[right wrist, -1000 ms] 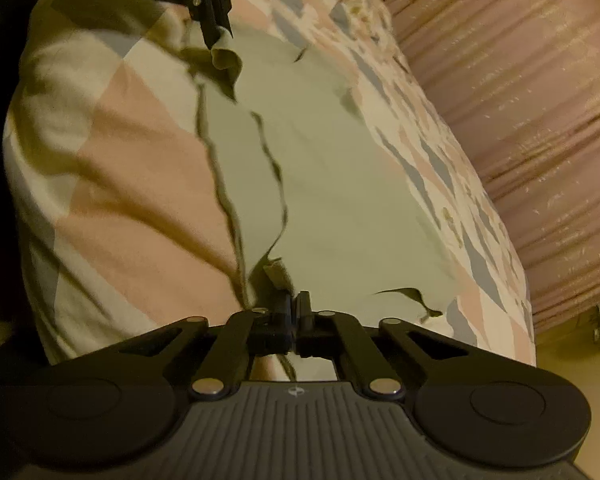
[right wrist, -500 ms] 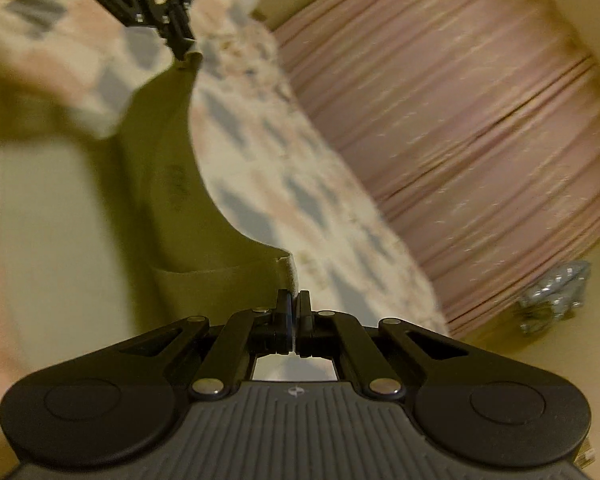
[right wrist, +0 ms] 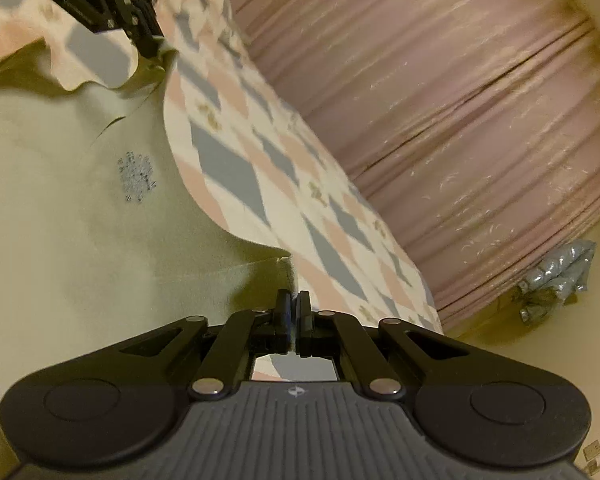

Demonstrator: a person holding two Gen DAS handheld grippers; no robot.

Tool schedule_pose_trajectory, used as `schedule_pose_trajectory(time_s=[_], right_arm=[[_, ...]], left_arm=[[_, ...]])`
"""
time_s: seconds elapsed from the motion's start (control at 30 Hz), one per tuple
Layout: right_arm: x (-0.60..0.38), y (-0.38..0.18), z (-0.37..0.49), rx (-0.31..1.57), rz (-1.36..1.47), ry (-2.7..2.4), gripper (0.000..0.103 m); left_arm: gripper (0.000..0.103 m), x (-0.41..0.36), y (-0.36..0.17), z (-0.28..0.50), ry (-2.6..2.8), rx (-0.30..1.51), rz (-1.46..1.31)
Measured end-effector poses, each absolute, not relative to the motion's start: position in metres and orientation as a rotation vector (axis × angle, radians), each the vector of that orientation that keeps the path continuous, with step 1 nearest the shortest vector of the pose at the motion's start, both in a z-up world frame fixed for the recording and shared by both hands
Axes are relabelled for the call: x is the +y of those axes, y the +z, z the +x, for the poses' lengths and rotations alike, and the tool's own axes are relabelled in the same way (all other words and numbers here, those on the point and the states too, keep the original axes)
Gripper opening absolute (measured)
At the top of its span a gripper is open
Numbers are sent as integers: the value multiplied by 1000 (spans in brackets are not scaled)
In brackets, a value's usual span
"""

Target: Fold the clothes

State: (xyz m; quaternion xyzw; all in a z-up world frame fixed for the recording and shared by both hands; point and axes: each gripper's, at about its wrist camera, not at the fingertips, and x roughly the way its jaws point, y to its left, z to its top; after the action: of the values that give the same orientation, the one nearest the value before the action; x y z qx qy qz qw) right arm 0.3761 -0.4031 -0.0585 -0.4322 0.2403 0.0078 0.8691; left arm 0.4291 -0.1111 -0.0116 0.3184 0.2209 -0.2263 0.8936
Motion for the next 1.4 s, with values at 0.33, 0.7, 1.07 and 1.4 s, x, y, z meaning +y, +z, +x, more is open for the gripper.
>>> schedule_pose_trajectory(time_s=[0.33, 0.7, 1.07, 1.4], right_arm=[[-416, -95, 369, 594, -738, -19, 47], [-370, -54, 172, 632, -488, 37, 48], [-297, -71, -1, 681, -676, 213, 48], [-276, -100, -20, 711, -856, 237, 48]], left_arm=[[35, -68, -31, 411, -429, 526, 506], [45, -14, -21, 211, -466, 644, 400], [51, 16, -42, 51, -519, 734, 430], [51, -26, -68, 1, -651, 528, 939]])
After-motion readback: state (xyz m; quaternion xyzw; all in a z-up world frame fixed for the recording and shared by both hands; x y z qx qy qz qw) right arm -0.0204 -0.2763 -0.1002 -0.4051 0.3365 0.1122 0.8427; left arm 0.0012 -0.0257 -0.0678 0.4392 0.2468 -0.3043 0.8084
